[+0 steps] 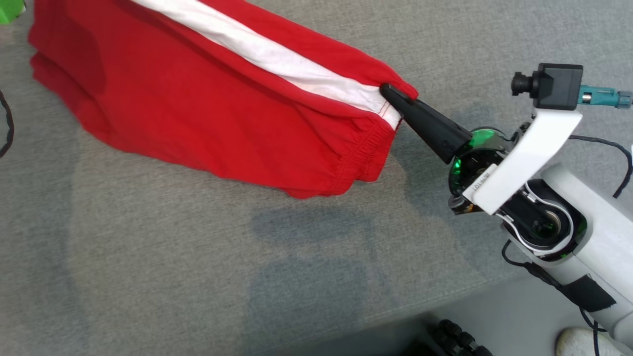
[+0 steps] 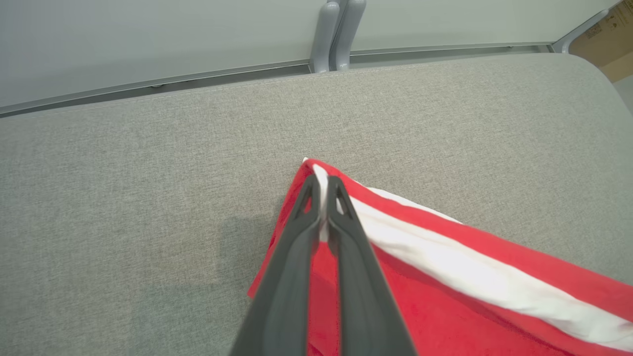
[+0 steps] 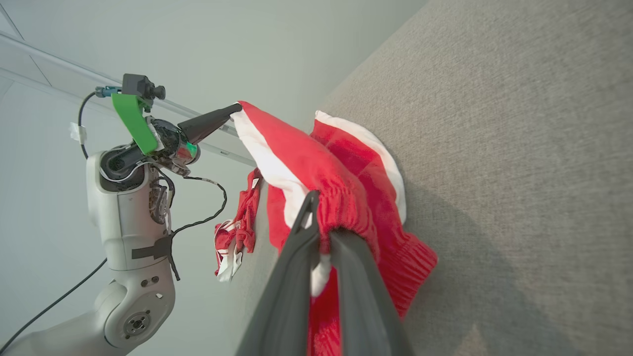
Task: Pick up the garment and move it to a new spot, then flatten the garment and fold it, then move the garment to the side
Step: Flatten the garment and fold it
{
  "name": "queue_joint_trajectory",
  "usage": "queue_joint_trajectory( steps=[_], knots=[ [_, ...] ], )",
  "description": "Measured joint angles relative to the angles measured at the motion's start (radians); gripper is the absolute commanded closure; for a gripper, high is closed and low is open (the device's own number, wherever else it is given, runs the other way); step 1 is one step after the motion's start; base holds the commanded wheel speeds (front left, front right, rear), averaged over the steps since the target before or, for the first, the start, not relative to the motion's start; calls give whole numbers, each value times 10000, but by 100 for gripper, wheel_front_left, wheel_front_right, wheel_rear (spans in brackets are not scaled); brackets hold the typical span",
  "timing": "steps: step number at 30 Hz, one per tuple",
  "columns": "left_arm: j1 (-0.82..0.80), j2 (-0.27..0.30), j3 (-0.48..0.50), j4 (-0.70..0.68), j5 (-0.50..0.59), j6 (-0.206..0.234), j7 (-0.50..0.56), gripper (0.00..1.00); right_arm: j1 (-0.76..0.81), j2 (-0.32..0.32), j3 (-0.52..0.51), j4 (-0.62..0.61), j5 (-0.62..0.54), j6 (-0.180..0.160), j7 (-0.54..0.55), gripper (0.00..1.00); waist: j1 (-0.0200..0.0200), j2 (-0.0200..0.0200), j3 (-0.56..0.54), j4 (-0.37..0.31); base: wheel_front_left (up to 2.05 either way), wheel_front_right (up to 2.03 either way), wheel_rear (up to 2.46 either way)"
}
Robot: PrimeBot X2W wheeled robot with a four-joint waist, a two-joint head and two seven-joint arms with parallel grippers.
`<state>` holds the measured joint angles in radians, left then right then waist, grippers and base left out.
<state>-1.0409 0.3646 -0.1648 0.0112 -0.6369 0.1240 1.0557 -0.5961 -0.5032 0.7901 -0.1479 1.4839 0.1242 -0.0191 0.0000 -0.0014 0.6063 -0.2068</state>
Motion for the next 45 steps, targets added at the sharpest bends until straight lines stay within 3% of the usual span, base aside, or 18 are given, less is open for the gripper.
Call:
queue_joint_trajectory(
  steps=[17,19,20,26,27,28,29,30,36,41,45],
  knots=[
    [-883,-556,284,2054,1246,0,-221,100,-841,934,585,270,-499,0,-209,98,0,0,842,-1058,0,0,0],
    [-960,-642,293,2173,1388,0,-293,100,-968,909,573,500,-848,0,-407,54,0,0,852,-1092,0,0,0],
    [-996,-639,251,2280,1532,0,-360,100,-1026,888,579,621,-978,0,-464,2,0,0,848,-1100,0,0,0],
    [-995,-508,105,2874,1831,0,-767,100,-1315,516,410,1427,-2113,0,-1267,0,0,0,685,-1145,0,0,0],
    [-995,-516,73,2966,1887,0,-876,87,-1315,428,395,1488,-2144,2,-1367,0,0,0,641,-1148,0,0,0],
    [-989,-527,54,3039,1941,0,-991,65,-1314,332,407,1544,-2219,2,-1452,0,0,0,597,-1148,0,0,0],
    [-989,-527,54,3039,1941,0,-991,51,-1314,332,407,1544,-2219,2,-1452,0,0,0,597,-1148,0,0,0],
    [-975,-531,4,3081,1979,0,-1076,0,-1304,245,395,1607,-2320,2,-1584,0,0,0,548,-1144,0,0,0],
    [-862,-1045,15,3317,1789,-23,-1850,0,-816,-196,286,1883,-2874,2,-2228,0,0,0,187,-1036,0,0,0],
    [-470,-1225,-186,3012,1741,-621,-3093,0,-327,-577,-368,2531,-4115,-17,-2443,0,0,0,-273,-888,0,0,0],
    [-156,-1152,-334,2280,2040,-1018,-4464,0,21,-771,-894,2704,-5137,-431,-2439,0,0,0,-726,-743,0,0,0]
  ],
)
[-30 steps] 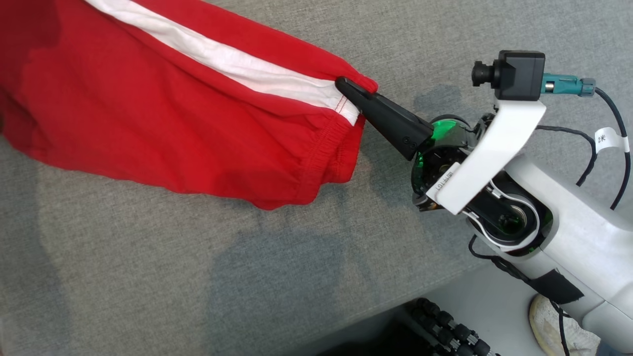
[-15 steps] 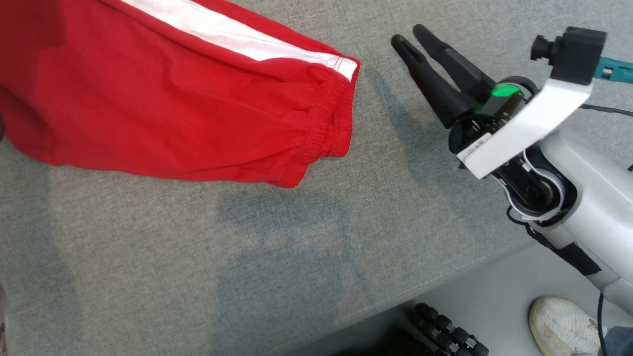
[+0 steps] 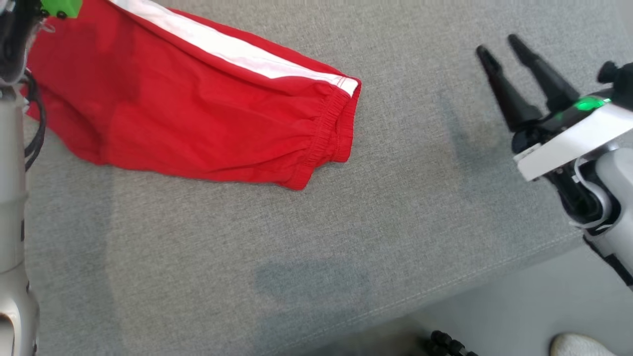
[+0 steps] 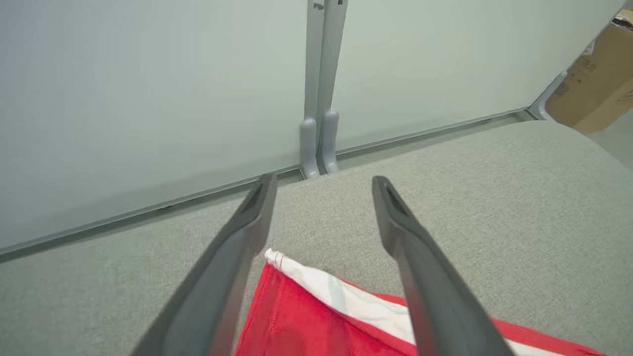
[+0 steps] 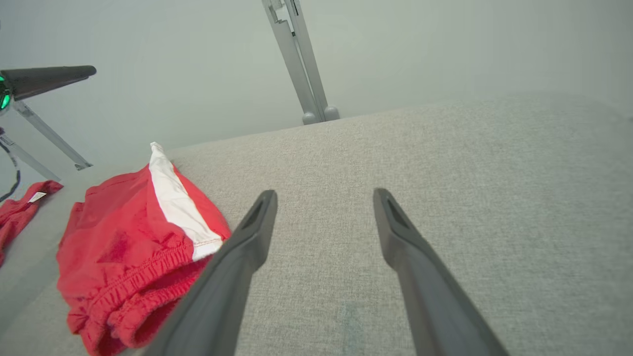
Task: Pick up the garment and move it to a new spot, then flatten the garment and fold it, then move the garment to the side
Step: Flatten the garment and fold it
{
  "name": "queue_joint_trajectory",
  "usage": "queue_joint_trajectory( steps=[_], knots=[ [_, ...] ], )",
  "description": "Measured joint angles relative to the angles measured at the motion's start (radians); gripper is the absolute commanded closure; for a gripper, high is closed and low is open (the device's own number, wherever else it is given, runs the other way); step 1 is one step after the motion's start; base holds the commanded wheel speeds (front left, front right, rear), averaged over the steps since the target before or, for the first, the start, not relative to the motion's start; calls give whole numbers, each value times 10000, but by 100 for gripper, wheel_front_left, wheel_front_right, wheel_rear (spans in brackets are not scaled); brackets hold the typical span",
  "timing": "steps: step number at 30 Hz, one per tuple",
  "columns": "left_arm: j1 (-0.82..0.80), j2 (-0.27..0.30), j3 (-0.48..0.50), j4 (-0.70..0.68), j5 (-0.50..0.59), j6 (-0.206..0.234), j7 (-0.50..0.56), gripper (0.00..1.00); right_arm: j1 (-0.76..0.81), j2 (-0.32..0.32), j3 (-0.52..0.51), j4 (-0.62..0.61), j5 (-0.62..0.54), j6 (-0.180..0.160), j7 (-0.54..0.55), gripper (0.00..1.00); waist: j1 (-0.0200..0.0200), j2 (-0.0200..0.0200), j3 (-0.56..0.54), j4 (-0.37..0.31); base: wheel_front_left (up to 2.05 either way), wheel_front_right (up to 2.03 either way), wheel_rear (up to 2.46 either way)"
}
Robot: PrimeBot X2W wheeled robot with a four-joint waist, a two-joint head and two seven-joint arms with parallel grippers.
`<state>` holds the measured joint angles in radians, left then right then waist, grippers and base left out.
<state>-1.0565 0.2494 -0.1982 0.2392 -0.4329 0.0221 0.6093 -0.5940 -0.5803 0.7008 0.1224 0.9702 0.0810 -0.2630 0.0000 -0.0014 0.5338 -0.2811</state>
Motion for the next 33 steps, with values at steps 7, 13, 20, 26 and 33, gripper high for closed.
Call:
queue_joint_trajectory(
  steps=[7,13,20,26,33],
  knots=[
    [1676,127,-178,-1032,612,-303,-2326,0,715,-13,-1933,-408,-2355,-1149,12,0,0,0,-842,390,0,0,0],
    [4009,-297,-140,-1287,796,102,-4094,0,2316,247,-2318,-443,-2767,-1632,12,0,0,0,-1544,910,0,0,0],
    [6755,-765,-247,-1083,828,410,-5484,0,3832,986,-2861,-460,-2451,-1632,12,0,0,0,-2349,1700,0,0,0],
    [7432,-974,-355,-803,587,380,-5856,0,4469,1275,-3010,-696,-2541,-1618,12,0,0,0,-2901,2517,0,0,0],
    [7827,-497,15,-917,663,385,-6339,0,4462,1639,-2487,-913,-3545,-1413,12,0,0,0,-3492,2973,0,0,0]
  ],
)
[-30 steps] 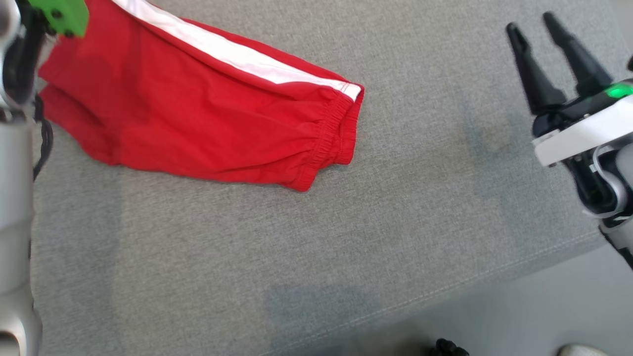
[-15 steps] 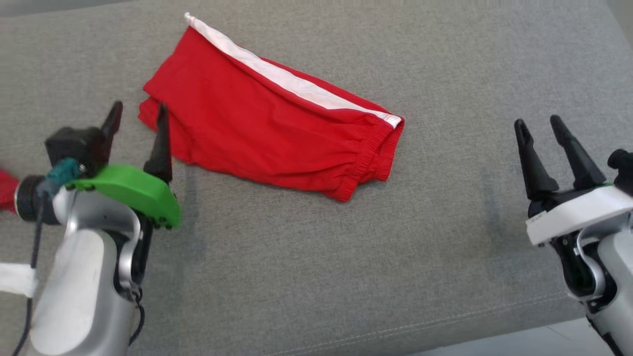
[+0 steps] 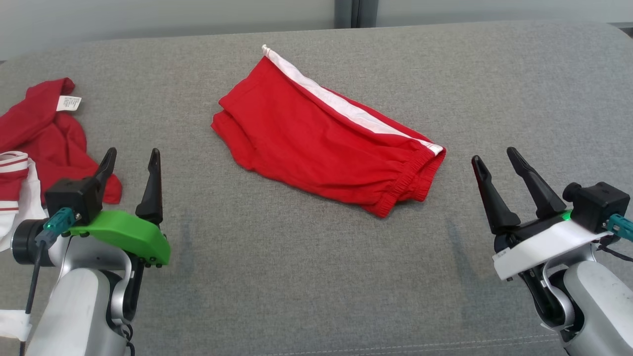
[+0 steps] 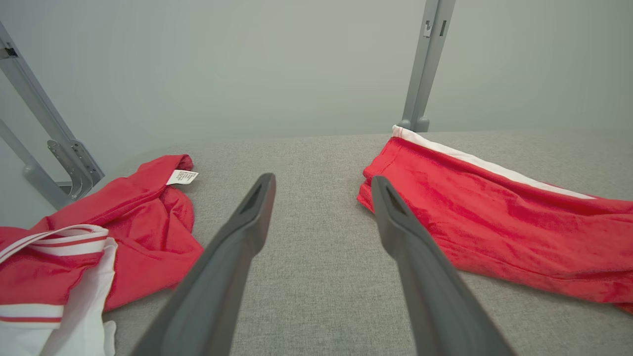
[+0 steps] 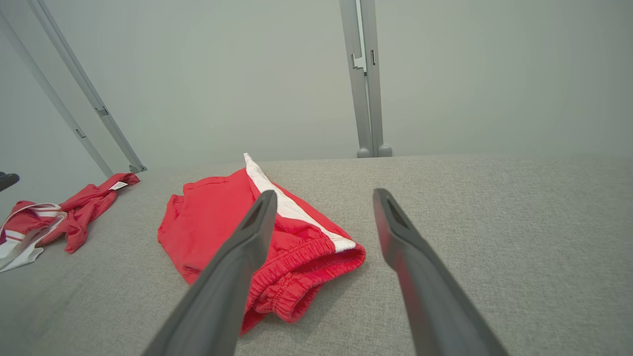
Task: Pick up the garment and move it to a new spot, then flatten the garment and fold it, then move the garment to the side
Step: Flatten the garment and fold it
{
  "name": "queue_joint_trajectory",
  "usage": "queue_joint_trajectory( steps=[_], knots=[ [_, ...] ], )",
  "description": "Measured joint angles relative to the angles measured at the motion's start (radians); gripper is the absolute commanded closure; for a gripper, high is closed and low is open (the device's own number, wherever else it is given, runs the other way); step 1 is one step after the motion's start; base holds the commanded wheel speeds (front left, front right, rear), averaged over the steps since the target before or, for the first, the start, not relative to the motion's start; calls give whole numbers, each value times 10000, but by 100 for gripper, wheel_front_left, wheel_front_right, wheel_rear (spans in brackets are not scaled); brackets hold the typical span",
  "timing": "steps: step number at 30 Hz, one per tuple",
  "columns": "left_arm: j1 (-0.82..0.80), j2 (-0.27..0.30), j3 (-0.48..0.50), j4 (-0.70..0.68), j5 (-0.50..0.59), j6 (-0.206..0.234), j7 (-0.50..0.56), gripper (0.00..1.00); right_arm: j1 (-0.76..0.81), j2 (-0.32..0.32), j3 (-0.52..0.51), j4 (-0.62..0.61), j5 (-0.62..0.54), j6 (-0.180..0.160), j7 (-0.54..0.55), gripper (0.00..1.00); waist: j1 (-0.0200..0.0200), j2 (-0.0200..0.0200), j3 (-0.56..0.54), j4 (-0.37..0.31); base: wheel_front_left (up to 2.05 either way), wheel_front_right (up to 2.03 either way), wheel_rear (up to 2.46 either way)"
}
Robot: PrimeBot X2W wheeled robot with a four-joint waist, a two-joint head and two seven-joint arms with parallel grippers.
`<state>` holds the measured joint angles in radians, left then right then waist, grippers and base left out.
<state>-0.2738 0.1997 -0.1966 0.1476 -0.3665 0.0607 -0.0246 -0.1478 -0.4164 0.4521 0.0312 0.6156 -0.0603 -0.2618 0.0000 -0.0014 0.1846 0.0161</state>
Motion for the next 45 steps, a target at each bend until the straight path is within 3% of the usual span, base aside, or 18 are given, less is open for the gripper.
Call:
queue_joint_trajectory(
  steps=[6,10,16,26,33,45],
  knots=[
    [31,-50,8,-130,-111,-6,-67,0,18,109,12,-128,-288,96,0,0,0,0,38,-86,0,0,0],
    [-81,-374,33,176,-671,-77,458,0,18,272,-15,-268,-512,211,0,0,0,0,357,-239,0,0,0],
    [-712,-1906,500,1026,-3147,-151,1829,0,-128,451,36,-372,-771,491,0,0,0,0,881,-449,0,0,0],
    [-1918,-1580,1567,2201,-4355,276,3108,0,-485,880,6,-104,-1007,834,0,0,0,0,1538,-1157,0,0,0],
    [-2325,-1578,1634,2895,-4487,322,3411,0,-484,1022,-270,96,-1244,953,0,0,0,0,1740,-1539,0,0,0],
    [-2961,-1586,1636,3296,-4752,328,3591,0,-482,1120,-249,357,-1442,1229,0,0,0,0,1812,-1533,0,0,0]
  ],
)
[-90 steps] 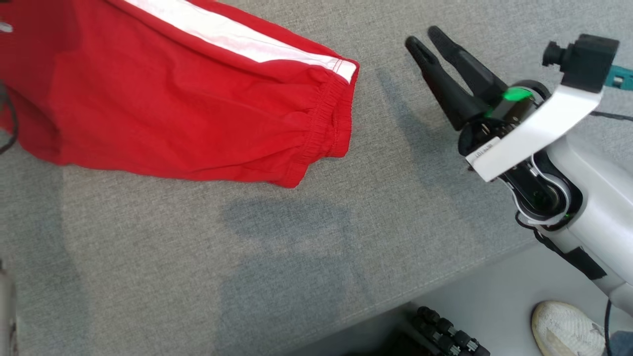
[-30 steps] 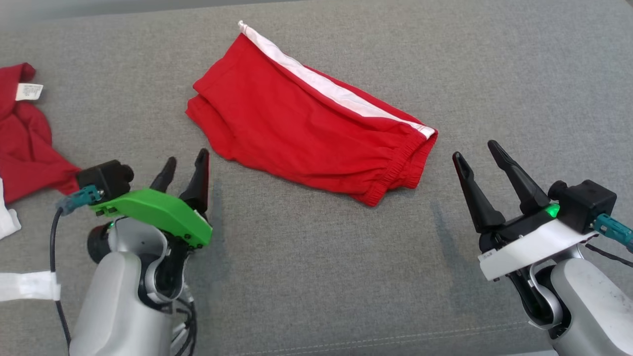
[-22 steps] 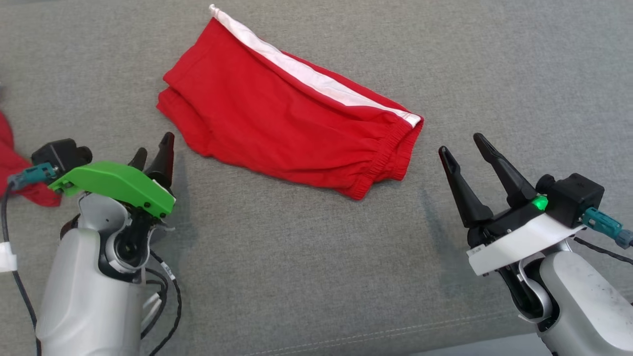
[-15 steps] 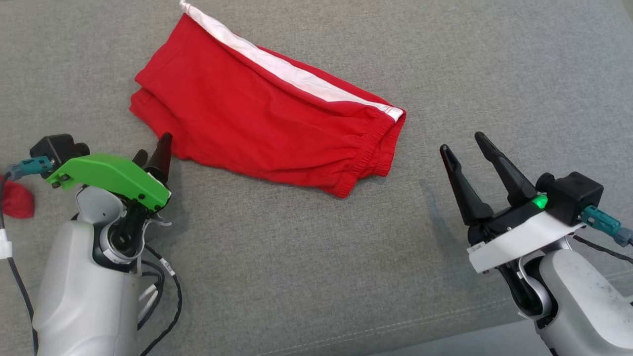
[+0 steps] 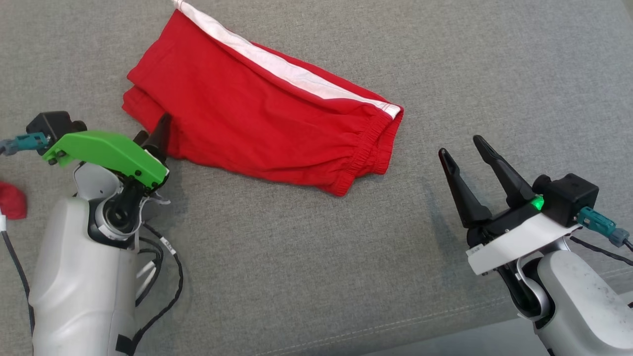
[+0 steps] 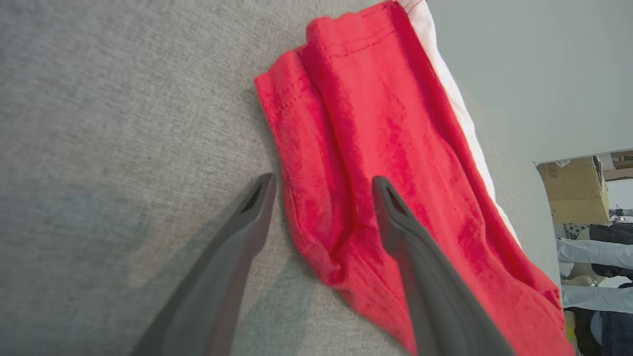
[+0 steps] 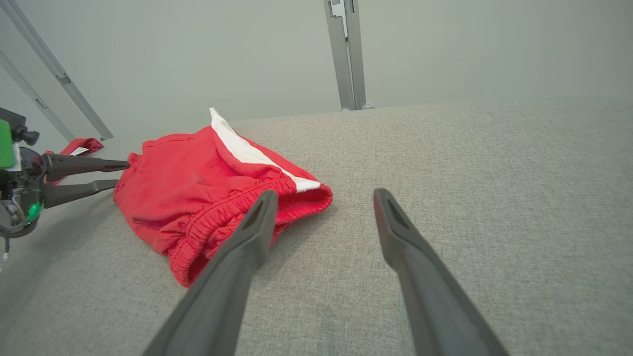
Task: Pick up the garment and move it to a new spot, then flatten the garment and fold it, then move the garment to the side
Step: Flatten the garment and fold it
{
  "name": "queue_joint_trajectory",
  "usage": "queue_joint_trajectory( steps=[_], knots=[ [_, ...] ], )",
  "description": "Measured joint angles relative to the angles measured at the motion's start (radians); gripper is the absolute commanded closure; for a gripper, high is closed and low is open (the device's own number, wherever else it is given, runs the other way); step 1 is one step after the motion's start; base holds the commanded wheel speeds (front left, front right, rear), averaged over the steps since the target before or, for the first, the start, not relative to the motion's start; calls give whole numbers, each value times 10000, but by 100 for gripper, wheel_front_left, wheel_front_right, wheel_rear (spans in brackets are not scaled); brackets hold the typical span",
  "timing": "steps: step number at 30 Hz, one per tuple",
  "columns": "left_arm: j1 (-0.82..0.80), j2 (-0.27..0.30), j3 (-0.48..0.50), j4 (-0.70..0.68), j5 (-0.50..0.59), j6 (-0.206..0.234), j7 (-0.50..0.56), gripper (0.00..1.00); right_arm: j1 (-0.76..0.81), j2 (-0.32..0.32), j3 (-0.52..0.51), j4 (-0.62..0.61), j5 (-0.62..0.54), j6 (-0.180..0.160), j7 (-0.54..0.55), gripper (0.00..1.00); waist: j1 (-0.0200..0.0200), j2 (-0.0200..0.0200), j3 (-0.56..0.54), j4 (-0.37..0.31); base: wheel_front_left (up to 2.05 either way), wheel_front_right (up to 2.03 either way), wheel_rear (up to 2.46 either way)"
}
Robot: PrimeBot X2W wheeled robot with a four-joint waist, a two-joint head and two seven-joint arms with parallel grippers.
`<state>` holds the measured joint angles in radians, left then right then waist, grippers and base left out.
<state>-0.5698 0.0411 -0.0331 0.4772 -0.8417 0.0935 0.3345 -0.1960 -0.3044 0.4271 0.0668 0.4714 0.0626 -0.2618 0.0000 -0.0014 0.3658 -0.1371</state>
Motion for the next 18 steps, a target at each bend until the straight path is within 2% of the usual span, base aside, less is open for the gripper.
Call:
queue_joint_trajectory(
  steps=[18],
  knots=[
    [-1096,-38,-211,729,-75,-58,-21,0,-8,286,36,276,-343,257,0,0,0,0,477,-129,0,0,0]
  ],
)
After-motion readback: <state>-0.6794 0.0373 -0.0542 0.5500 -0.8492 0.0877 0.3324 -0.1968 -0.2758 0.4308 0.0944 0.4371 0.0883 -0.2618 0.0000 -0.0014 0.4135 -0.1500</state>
